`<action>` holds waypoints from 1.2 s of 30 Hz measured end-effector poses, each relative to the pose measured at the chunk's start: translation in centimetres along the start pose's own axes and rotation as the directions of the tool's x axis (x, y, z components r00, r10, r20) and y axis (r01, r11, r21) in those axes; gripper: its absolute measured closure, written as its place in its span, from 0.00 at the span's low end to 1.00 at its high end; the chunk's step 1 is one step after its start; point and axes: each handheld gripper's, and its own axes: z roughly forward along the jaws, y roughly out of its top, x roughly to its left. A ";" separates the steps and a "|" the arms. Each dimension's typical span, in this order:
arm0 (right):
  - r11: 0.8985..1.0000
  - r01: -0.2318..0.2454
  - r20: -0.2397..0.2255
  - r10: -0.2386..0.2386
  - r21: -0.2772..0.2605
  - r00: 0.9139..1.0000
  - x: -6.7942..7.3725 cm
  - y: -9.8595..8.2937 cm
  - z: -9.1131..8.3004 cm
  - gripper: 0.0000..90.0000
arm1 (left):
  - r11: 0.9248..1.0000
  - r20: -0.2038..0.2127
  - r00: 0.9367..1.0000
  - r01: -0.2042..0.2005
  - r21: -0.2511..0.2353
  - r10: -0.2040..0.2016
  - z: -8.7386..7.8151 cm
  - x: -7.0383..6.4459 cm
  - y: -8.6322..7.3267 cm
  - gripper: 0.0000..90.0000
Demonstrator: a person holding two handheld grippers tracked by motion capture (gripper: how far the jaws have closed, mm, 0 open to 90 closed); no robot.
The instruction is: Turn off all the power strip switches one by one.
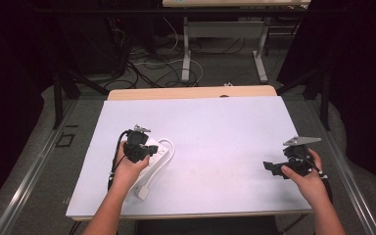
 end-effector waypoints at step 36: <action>1.000 -0.001 -0.003 0.001 0.004 1.000 0.0 0.0 0.1 0.06 | 0.998 0.005 0.999 0.034 0.056 -0.034 -0.6 1.8 -2.8 1.00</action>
